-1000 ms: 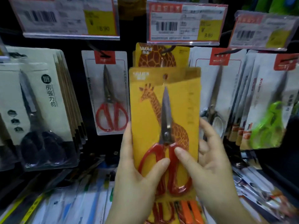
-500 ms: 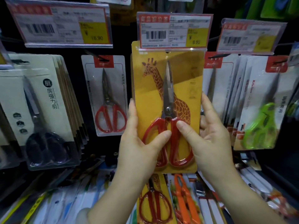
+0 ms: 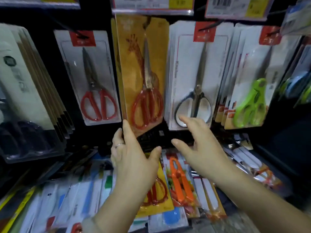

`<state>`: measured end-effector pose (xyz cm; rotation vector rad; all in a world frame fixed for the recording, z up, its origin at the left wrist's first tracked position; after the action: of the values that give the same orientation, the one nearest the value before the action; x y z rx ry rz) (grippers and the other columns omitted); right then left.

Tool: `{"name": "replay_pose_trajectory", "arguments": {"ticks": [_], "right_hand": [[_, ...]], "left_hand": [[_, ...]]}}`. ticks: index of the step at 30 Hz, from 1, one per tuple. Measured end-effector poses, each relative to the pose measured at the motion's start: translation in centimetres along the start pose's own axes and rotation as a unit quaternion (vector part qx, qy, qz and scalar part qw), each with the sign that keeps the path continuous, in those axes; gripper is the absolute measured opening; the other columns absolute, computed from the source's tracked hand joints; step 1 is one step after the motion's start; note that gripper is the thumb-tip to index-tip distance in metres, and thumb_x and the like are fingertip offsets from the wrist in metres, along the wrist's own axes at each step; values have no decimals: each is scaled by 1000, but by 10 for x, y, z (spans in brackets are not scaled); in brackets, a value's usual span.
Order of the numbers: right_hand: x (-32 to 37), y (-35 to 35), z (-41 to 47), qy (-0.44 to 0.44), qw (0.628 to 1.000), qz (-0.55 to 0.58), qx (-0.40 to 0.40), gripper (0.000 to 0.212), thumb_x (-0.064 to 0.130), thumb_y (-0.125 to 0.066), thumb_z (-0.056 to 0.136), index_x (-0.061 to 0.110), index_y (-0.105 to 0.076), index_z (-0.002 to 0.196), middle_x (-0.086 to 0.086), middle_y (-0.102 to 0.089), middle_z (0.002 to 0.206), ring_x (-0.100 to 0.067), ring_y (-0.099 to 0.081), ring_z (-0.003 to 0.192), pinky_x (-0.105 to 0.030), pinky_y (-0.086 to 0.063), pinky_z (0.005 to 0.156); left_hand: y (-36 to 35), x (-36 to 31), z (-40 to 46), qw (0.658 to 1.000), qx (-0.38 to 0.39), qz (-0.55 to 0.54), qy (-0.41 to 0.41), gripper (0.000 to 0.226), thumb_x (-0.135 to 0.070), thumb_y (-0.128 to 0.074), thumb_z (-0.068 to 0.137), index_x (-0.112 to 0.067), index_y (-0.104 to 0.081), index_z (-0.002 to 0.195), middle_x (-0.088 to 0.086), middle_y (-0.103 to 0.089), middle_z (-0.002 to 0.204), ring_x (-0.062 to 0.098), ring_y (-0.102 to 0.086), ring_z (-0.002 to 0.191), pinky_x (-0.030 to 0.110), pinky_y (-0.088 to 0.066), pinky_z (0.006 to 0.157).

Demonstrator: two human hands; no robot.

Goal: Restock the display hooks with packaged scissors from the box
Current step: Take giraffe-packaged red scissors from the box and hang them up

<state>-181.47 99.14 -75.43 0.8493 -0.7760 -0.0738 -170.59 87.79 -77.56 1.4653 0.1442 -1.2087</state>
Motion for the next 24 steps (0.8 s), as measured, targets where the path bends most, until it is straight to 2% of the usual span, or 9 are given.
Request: {"name": "replay_pose_trajectory", "arguments": {"ticks": [3, 6, 8, 10, 13, 15, 17, 20, 24], "right_hand": [[-44, -18, -34, -40, 984, -118, 131, 61, 31, -54, 92, 21, -28, 146, -1, -29, 144, -19, -29, 134, -26, -26, 109], [-84, -22, -72, -84, 962, -169, 199, 58, 32, -57, 90, 17, -35, 142, -8, -33, 141, -28, -33, 132, -33, -30, 108], [-113, -17, -97, -131, 946, -186, 231, 56, 33, -58, 90, 14, -39, 139, -11, -36, 139, -29, -36, 130, -35, -33, 105], [-142, -3, -121, -163, 938, -196, 235, 46, 32, -60, 88, 9, -51, 127, -13, -47, 130, -30, -46, 120, -35, -40, 96], [-184, 20, -167, -226, 920, -190, 257, 34, 30, -59, 87, 12, -60, 116, -13, -59, 120, -30, -55, 113, -34, -46, 89], [-209, 31, -205, -284, 884, -219, 299, 39, 35, -55, 90, 12, -55, 122, -12, -58, 126, -30, -53, 117, -31, -42, 92], [-228, 36, -244, -331, 838, -254, 352, 38, 35, -51, 93, 11, -55, 121, -10, -59, 124, -28, -54, 115, -25, -40, 82], [-253, 25, -294, -392, 790, -238, 407, 28, 35, -48, 94, 9, -59, 96, -7, -62, 100, -25, -55, 95, -21, -39, 67], [-267, 10, -337, -464, 751, -216, 417, 44, 41, -57, 88, 4, -61, 113, -11, -63, 116, -25, -60, 106, -28, -46, 84]], "left_hand": [[-35, 11, -19, 993, 63, 100, 29, 98, -43, -60, 86, -15, 7, 151, 13, -3, 158, 32, -15, 143, 42, -17, 117], [-75, 14, -43, 977, 139, 158, 21, 86, -40, -60, 85, -12, -11, 150, 17, -16, 154, 36, -23, 140, 44, -22, 115], [-105, 10, -66, 965, 192, 177, -15, 74, -38, -61, 84, -12, -26, 144, 18, -28, 147, 37, -32, 133, 45, -29, 110], [-134, 0, -93, 949, 245, 188, -66, 64, -34, -61, 84, -13, -36, 139, 17, -33, 144, 38, -36, 129, 44, -35, 106], [-180, -12, -140, 905, 342, 209, -142, 63, -34, -58, 88, -15, -33, 143, 15, -28, 150, 35, -31, 134, 41, -32, 108], [-205, -16, -169, 880, 390, 207, -175, 59, -35, -55, 90, -15, -34, 141, 14, -30, 146, 33, -32, 133, 40, -34, 108], [-224, -20, -195, 864, 422, 195, -193, 54, -33, -54, 91, -15, -36, 138, 11, -35, 140, 32, -36, 128, 41, -37, 104], [-242, -25, -220, 853, 448, 177, -201, 54, -32, -53, 91, -17, -35, 140, 10, -38, 139, 30, -37, 128, 41, -38, 104], [-256, -28, -239, 842, 462, 180, -212, 52, -31, -51, 93, -18, -35, 141, 9, -33, 147, 29, -32, 133, 38, -35, 108]]}}
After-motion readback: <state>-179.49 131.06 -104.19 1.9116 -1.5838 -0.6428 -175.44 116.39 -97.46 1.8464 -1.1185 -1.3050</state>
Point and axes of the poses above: each hand's wrist, its own z-axis towards the middle knuckle, its own y-axis out of the back of the hand, x = y × z, the point moved 7 cm from there along z, towards the middle knuckle
